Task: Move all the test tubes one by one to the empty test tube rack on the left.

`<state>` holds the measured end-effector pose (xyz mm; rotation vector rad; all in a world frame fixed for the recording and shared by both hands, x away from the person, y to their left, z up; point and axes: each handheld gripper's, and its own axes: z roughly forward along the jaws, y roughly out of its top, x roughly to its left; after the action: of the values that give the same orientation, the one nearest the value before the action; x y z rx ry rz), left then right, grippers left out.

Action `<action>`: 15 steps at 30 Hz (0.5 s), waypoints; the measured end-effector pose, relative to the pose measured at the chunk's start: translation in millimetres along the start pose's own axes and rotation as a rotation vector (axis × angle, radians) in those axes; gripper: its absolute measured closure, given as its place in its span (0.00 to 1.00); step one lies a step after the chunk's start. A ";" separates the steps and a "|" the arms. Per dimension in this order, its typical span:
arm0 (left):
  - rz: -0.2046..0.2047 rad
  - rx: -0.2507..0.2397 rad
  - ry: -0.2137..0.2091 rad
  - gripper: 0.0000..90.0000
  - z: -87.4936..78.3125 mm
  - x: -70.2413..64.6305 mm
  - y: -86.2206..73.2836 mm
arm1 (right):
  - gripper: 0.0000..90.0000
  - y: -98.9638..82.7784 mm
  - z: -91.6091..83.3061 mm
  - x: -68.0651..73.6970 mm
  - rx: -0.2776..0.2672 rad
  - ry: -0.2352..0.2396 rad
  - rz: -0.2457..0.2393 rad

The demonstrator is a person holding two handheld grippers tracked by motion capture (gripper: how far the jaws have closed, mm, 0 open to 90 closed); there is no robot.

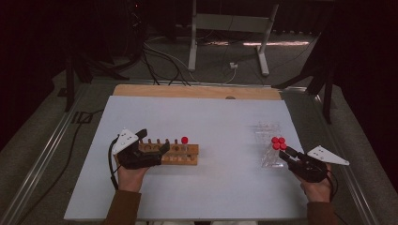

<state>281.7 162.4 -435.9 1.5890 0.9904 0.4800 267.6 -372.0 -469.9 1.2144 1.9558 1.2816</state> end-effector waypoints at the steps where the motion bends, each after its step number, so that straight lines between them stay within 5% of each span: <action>1: -0.001 -0.002 0.001 0.01 -0.1 -0.1 0.2 | 0.76 -0.3 1.1 0.3 0.002 -0.002 -0.004; 15: -0.004 -0.001 0.007 0.01 -0.3 0.8 -0.4 | 0.82 -2.9 11.4 4.8 0.012 -0.027 -0.035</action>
<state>281.8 163.2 -436.3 1.5850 0.9981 0.4834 273.1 -363.0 -477.1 1.1928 1.9596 1.2312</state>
